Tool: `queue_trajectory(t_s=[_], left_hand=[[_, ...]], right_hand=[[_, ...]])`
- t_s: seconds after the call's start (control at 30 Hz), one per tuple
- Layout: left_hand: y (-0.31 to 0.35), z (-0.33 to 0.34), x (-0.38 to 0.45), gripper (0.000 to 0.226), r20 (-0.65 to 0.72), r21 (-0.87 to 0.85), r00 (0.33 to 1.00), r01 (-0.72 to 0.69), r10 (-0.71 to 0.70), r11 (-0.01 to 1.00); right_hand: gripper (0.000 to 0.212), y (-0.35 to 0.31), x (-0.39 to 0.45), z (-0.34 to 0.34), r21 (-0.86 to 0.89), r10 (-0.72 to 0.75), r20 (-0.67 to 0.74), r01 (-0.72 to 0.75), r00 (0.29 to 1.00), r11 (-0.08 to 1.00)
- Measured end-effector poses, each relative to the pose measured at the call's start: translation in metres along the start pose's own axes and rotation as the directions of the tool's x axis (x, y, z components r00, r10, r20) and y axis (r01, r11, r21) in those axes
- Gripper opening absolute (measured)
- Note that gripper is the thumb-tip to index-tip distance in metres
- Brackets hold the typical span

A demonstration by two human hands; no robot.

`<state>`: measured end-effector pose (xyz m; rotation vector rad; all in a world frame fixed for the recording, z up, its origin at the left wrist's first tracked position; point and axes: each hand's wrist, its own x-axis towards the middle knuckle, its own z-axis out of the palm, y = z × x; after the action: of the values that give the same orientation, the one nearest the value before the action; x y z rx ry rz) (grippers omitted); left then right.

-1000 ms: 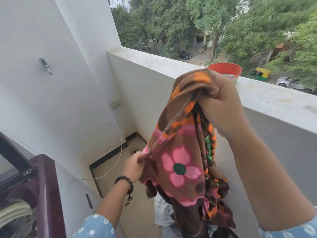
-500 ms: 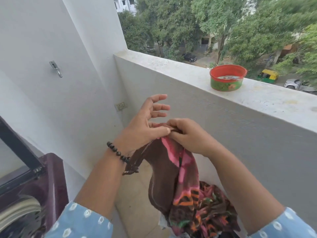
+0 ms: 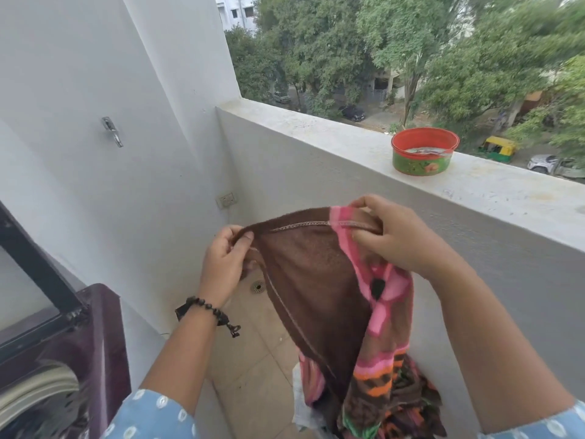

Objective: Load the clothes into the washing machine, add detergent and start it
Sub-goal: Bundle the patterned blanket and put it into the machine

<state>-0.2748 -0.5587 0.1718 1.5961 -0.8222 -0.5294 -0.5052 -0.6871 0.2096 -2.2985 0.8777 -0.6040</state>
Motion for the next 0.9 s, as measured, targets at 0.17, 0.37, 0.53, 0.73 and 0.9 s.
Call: queue_trajectory(t_s=[0.17, 0.37, 0.53, 0.73, 0.9], left_hand=[[0.056, 0.022, -0.008, 0.007, 0.248, 0.094, 0.929, -0.304, 0.273, 0.948], [0.055, 0.041, -0.017, 0.038, 0.198, -0.058, 0.928, -0.31, 0.315, 0.949], [0.016, 0.042, -0.029, 0.031, 0.316, 0.048, 0.937, -0.174, 0.15, 0.984], [0.007, 0.056, -0.029, 0.028, 0.058, 0.07, 0.981, -0.192, 0.188, 0.979], [-0.009, 0.05, -0.023, 0.022, 0.059, 0.393, 0.973, -0.228, 0.223, 0.891]], right_hand=[[0.09, -0.027, -0.005, 0.034, 0.1, -0.114, 0.158, 0.098, 0.981, 0.99], [0.009, -0.036, 0.004, 0.048, 0.155, -0.207, -0.029, 0.209, 0.978, 0.965], [0.02, -0.045, 0.008, 0.025, 0.159, -0.222, -0.093, 0.235, 0.971, 0.959], [0.018, -0.057, 0.006, 0.03, 0.196, -0.289, -0.007, 0.285, 0.957, 0.938], [0.027, -0.063, 0.001, 0.035, 0.247, -0.306, 0.0, 0.296, 0.952, 0.923]])
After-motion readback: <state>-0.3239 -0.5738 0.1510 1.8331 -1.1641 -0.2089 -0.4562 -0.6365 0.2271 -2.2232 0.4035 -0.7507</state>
